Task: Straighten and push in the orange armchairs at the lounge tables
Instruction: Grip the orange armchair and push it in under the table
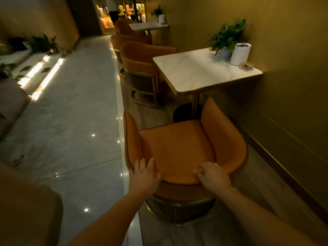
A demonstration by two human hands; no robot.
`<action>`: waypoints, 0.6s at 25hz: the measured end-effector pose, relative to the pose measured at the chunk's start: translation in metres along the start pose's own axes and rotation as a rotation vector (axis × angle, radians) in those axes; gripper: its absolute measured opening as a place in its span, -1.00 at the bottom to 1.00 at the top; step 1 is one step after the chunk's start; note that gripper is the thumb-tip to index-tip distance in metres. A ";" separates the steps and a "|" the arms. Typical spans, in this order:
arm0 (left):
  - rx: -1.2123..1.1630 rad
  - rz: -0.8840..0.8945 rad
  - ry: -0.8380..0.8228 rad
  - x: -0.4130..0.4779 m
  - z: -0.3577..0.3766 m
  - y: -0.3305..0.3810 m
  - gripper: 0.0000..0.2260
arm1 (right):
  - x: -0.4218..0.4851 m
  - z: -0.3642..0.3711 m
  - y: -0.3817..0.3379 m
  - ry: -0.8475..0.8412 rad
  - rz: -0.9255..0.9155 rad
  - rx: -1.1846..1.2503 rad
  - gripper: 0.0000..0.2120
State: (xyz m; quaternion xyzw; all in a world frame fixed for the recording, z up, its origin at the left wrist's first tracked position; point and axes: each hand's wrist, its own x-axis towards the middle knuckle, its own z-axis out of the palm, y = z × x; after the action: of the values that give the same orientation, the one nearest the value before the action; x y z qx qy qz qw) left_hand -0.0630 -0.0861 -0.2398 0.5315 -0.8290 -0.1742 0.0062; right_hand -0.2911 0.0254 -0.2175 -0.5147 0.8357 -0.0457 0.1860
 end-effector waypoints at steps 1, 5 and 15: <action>0.001 0.010 -0.023 0.012 0.007 -0.007 -0.38 | 0.006 0.007 -0.001 0.020 0.003 -0.016 -0.56; -0.042 0.003 -0.117 0.054 0.037 -0.034 -0.39 | 0.017 0.025 -0.006 0.062 0.061 -0.111 -0.50; -0.037 0.011 -0.069 0.058 0.056 -0.038 -0.49 | 0.010 0.032 -0.001 0.116 0.047 -0.137 -0.47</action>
State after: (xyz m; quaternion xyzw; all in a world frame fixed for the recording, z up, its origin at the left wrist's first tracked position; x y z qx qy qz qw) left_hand -0.0657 -0.1361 -0.3143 0.5203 -0.8282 -0.2080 -0.0116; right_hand -0.2831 0.0198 -0.2496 -0.5031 0.8580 -0.0135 0.1026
